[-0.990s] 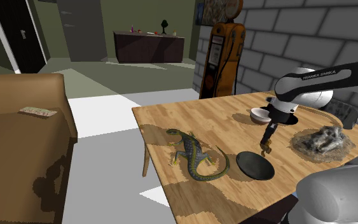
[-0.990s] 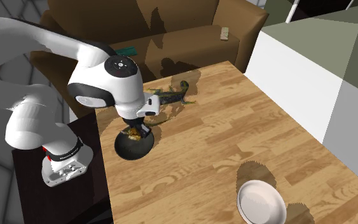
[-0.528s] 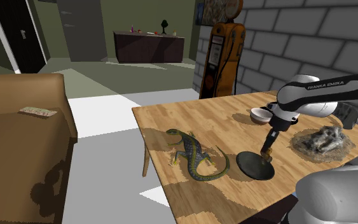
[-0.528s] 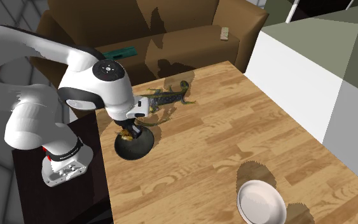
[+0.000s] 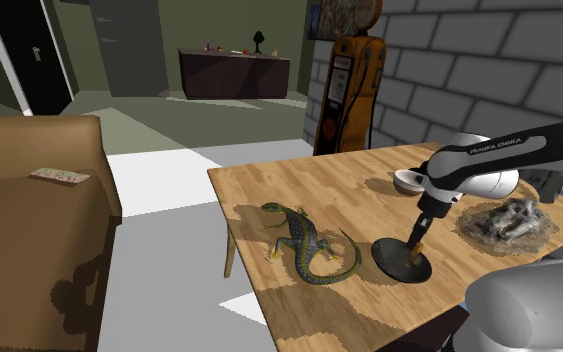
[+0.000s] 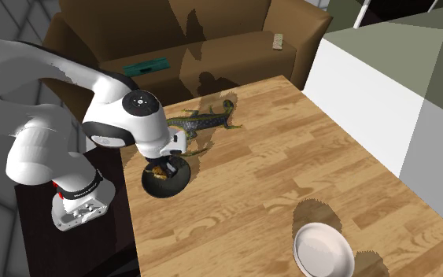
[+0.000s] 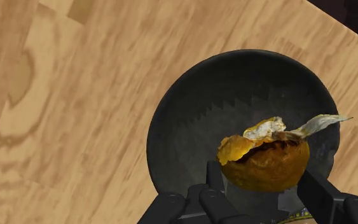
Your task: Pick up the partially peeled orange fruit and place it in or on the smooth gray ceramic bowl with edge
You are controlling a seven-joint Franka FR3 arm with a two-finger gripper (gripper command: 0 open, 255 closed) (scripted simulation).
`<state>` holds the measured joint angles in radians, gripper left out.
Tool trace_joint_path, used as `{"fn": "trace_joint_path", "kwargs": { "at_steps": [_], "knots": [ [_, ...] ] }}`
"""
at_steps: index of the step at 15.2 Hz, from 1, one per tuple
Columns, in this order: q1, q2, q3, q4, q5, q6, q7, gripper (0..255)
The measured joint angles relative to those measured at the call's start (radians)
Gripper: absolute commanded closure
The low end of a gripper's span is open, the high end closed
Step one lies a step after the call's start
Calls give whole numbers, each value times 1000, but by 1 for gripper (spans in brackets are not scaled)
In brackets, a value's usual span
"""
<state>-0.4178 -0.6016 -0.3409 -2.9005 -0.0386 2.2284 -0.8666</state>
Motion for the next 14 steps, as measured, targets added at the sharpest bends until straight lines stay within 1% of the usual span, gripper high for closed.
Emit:
{"fn": "trace_joint_path", "kwargs": {
  "at_steps": [5, 11, 12, 14],
  "knots": [
    [14, 74, -21, -31, 9, 104, -22, 255],
    [16, 85, -25, -34, 11, 123, -27, 255],
    [15, 84, -25, -34, 11, 123, -27, 0],
    [14, 85, -26, -37, 10, 122, -28, 0]
  ]
}}
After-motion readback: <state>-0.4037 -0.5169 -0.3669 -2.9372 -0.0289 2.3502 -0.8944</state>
